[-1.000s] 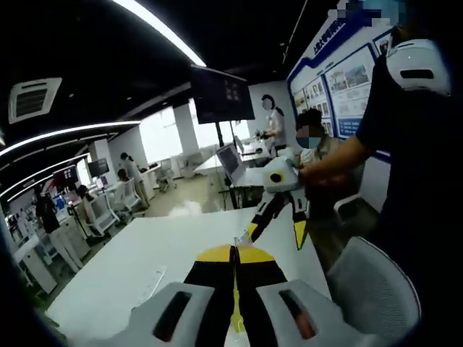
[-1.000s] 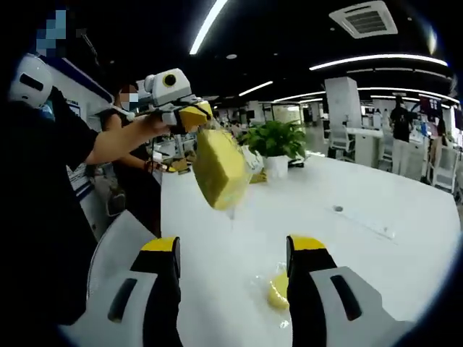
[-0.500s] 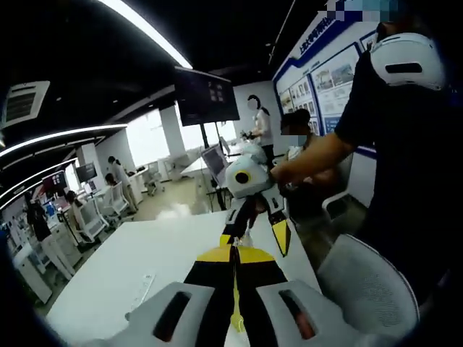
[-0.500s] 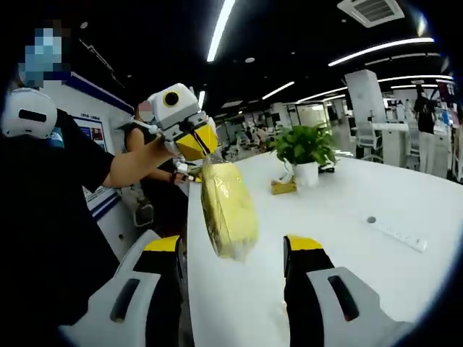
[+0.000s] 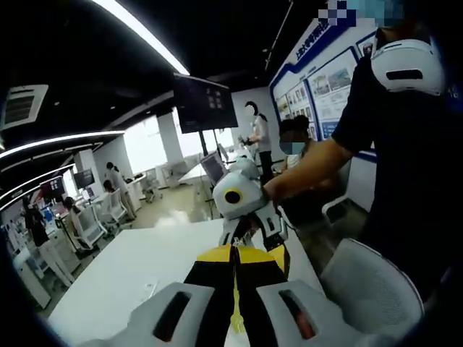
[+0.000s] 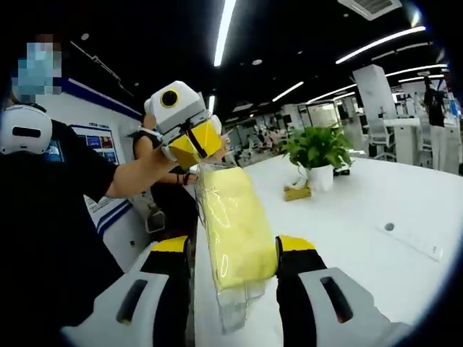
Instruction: Compare the silicone blocks by pressing each to a similar depth, holding the contact briefly, and releasing to observe deformation and rebound differences across the visible hardness samples.
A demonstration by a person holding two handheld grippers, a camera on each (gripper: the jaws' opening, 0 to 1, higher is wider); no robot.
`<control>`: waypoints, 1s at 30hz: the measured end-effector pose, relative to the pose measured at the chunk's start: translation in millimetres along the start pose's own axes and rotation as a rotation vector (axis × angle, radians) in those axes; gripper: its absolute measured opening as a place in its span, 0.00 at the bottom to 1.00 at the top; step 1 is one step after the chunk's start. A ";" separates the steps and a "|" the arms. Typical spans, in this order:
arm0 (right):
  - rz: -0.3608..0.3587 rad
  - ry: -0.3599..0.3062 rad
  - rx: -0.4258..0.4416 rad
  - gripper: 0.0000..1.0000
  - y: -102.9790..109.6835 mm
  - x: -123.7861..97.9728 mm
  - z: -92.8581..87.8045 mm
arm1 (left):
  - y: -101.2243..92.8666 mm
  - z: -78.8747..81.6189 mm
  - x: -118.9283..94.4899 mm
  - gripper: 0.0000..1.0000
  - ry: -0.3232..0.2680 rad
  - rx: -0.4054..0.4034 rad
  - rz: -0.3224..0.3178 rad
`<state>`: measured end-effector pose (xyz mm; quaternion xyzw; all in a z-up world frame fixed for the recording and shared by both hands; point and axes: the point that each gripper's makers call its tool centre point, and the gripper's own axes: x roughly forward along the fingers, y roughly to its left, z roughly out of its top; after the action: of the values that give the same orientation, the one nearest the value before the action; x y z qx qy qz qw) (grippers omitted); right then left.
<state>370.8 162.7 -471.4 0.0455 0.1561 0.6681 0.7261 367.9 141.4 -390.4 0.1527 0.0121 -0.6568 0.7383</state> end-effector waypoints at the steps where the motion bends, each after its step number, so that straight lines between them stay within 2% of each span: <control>1: 0.004 -0.002 -0.002 0.35 0.1 0.2 1.2 | 0.3 -0.2 0.0 0.00 0.001 -0.001 -0.001; 3: 0.002 -0.004 -0.010 0.30 -1.5 0.0 4.0 | 0.4 -0.8 0.0 0.00 0.004 -0.001 -0.003; 8: -0.011 0.014 -0.037 0.28 -4.8 0.5 1.6 | 1.9 -1.9 -0.5 0.00 0.007 0.000 -0.003; 13: -0.060 0.023 -0.203 0.24 -12.0 -0.3 2.3 | 0.2 -4.5 -1.7 0.00 0.016 -0.005 -0.015; 17: -0.082 0.029 -0.251 0.20 -14.1 0.1 1.7 | -0.9 -6.6 -2.6 0.00 0.022 -0.011 -0.018; 22: -0.084 0.036 -0.242 0.15 -11.9 2.5 1.2 | -3.4 -6.5 -1.9 0.00 0.027 -0.015 -0.013; 25: -0.111 0.063 -0.322 0.12 -14.7 2.9 0.5 | -5.5 -8.7 -2.5 0.00 0.036 -0.018 -0.016; 30: -0.121 0.109 -0.330 0.08 -14.8 4.6 -1.9 | -7.0 -12.7 -3.8 0.00 0.047 -0.028 -0.015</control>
<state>384.7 165.4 -478.1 -0.1202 0.0859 0.6412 0.7530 362.8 147.5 -403.2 0.1576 0.0401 -0.6583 0.7349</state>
